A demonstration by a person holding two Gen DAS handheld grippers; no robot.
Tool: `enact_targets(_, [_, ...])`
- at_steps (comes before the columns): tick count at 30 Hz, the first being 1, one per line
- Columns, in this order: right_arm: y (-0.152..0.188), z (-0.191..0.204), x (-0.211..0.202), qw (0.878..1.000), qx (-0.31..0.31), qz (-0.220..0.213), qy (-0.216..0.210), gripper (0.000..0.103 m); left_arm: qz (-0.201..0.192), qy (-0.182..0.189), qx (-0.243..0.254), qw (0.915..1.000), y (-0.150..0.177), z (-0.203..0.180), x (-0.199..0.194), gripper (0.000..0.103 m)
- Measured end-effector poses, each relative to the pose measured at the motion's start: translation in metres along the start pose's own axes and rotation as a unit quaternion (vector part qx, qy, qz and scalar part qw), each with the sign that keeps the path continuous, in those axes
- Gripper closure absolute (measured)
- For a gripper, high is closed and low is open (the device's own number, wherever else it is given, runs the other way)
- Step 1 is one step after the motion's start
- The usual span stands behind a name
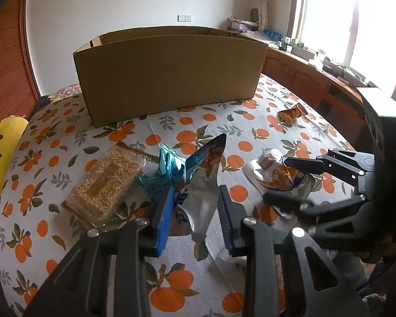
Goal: Organize snacks
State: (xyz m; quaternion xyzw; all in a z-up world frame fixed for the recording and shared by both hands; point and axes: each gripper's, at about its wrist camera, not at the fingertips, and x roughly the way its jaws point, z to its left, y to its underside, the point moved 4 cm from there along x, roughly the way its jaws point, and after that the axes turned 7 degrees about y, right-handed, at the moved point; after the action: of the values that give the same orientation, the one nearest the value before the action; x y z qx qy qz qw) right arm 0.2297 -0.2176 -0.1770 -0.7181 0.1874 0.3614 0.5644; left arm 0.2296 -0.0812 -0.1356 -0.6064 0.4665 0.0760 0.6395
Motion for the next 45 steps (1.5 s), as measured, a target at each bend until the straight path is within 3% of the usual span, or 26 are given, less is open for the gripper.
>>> enact_targets(6, [0.000,0.005,0.003,1.000,-0.008,0.006,0.001,0.037,-0.004,-0.004,0.000,1.0000,0.000,0.000,-0.001,0.073])
enact_targets(8, [-0.001,0.004,0.001,1.000,-0.004,0.004,0.003,0.059,-0.008,-0.001,-0.006,1.0000,0.000,0.001,-0.002,0.074])
enact_targets(10, [-0.001,-0.003,-0.001,1.000,0.013,0.006,-0.004,0.066,-0.012,0.002,-0.012,0.9998,0.001,0.003,-0.004,0.074])
enact_targets(12, [0.000,-0.009,-0.002,0.999,0.027,0.005,-0.019,0.067,-0.015,0.003,-0.016,0.9998,0.002,0.004,-0.005,0.074])
enact_targets(32, [-0.009,-0.016,-0.028,0.998,0.044,-0.028,-0.019,0.067,-0.046,-0.002,-0.003,0.9989,-0.007,-0.001,-0.029,0.077])
enact_targets(33, [-0.009,-0.015,-0.028,0.998,0.045,-0.029,-0.020,0.067,-0.049,-0.002,-0.003,0.9988,-0.009,-0.001,-0.032,0.080])
enact_targets(34, [-0.010,-0.015,-0.029,0.998,0.044,-0.030,-0.020,0.067,-0.051,0.000,-0.003,0.9987,-0.010,-0.002,-0.034,0.096])
enact_targets(40, [-0.017,-0.015,-0.041,0.998,0.038,-0.041,-0.018,0.067,-0.046,-0.010,0.003,0.9989,-0.019,-0.002,-0.035,0.102])
enact_targets(42, [-0.018,-0.016,-0.041,0.998,0.037,-0.042,-0.018,0.067,-0.037,-0.001,-0.008,0.9993,-0.016,0.002,-0.030,0.102])
enact_targets(45, [-0.016,-0.019,-0.041,0.998,0.041,-0.043,-0.018,0.067,-0.040,-0.004,-0.020,0.9990,-0.013,0.008,-0.031,0.086])
